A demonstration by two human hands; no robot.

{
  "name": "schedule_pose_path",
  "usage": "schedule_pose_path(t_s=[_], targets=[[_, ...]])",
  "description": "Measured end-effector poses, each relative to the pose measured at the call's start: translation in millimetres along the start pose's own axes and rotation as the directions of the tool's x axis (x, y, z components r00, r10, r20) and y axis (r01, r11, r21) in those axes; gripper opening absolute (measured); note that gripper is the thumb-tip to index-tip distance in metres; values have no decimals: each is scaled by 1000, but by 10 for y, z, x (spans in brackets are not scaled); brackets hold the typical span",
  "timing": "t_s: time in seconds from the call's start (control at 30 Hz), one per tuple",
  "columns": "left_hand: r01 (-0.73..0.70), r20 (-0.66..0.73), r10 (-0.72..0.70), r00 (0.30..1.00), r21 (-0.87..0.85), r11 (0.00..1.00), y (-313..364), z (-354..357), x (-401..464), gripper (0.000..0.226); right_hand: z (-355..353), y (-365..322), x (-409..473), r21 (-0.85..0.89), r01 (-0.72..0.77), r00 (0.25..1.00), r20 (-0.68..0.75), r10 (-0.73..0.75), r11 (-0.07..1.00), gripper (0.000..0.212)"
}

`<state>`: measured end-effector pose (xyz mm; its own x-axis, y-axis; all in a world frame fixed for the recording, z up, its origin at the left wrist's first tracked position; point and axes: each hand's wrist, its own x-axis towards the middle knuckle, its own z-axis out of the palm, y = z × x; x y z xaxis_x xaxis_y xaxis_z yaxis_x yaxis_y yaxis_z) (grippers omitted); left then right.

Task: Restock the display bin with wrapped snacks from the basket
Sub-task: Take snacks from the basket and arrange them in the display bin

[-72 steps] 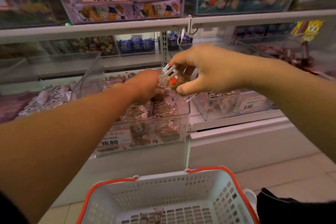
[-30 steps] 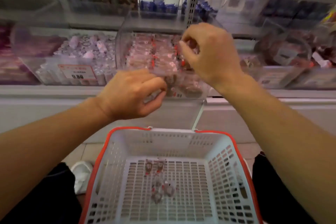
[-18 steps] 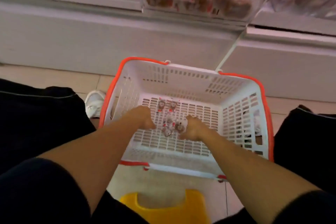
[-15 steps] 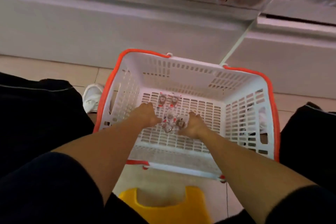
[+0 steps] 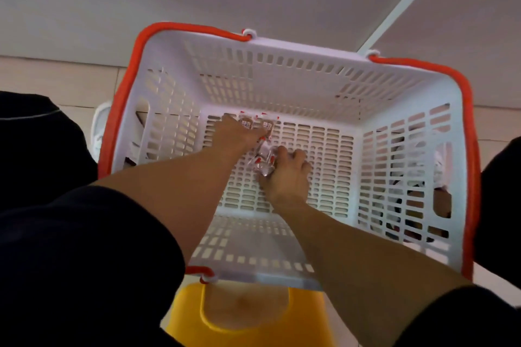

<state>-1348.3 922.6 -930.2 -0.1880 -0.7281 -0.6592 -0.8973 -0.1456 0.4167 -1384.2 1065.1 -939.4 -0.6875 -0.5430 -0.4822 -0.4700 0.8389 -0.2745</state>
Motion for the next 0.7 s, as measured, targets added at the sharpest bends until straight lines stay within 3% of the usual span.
schedule_pose_path(t_s=[0.03,0.1,0.2,0.3,0.53,0.7], targets=[[1,-22,-1,1000,34,999,47,52,20,112,-21,23,8,13,14,1000,6,-14,1000,55],[-12,-66,17,998,71,997,138,140,49,119,-47,61,22,34,35,999,22,-36,999,49],[-6,-69,11,998,68,998,226,205,57,108,-77,59,17,44,39,999,25,-40,998,46],[-78,-38,87,995,194,978,243,225,70,97,-90,5,15,38,56,998,37,-57,998,39],[-234,-15,249,968,299,925,335,189,60,43,-157,-66,87,99,40,995,84,-49,994,22],[-319,31,335,942,401,859,275,137,59,51,-242,-15,137,5,45,996,80,-45,999,25]])
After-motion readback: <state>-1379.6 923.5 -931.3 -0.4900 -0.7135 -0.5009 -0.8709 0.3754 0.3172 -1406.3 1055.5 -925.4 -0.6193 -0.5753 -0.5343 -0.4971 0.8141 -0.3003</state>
